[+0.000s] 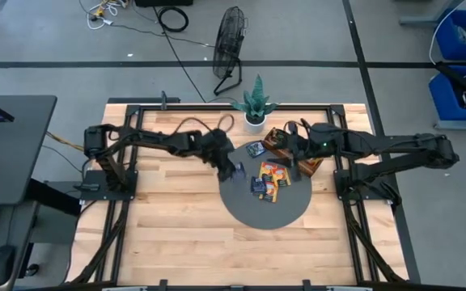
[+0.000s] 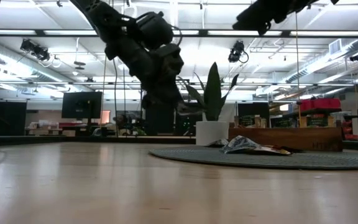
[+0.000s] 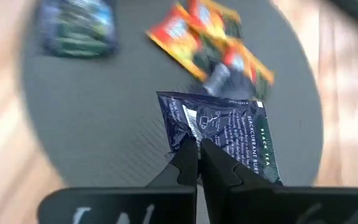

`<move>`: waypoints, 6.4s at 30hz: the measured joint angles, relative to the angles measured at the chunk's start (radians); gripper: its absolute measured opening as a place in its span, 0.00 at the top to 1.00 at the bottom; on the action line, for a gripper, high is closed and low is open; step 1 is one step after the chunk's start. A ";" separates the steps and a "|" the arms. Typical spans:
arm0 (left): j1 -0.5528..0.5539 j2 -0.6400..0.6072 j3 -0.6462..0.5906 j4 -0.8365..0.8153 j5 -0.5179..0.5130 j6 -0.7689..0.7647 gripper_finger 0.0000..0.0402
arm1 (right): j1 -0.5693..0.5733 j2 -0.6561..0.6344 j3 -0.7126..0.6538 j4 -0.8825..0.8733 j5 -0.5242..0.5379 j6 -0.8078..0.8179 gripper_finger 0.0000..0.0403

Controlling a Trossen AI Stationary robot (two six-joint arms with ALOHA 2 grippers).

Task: Pick & Place Tea
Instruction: Put the purple tea bag into the wooden organizer

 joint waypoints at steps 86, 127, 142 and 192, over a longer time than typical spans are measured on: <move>0.228 -0.317 0.001 0.160 0.238 -0.272 0.87 | -0.357 0.130 0.029 -0.611 0.005 0.368 1.00; 0.210 -0.317 0.001 0.162 0.194 -0.273 0.87 | -0.549 0.133 -0.183 -0.410 -0.096 0.361 0.89; 0.210 -0.317 0.001 0.132 0.149 -0.271 0.87 | -0.555 0.133 0.035 -0.623 -0.014 0.197 0.66; 0.081 -0.306 0.001 -0.138 0.127 0.036 0.56 | -0.028 0.671 0.155 -0.272 -0.148 1.048 0.63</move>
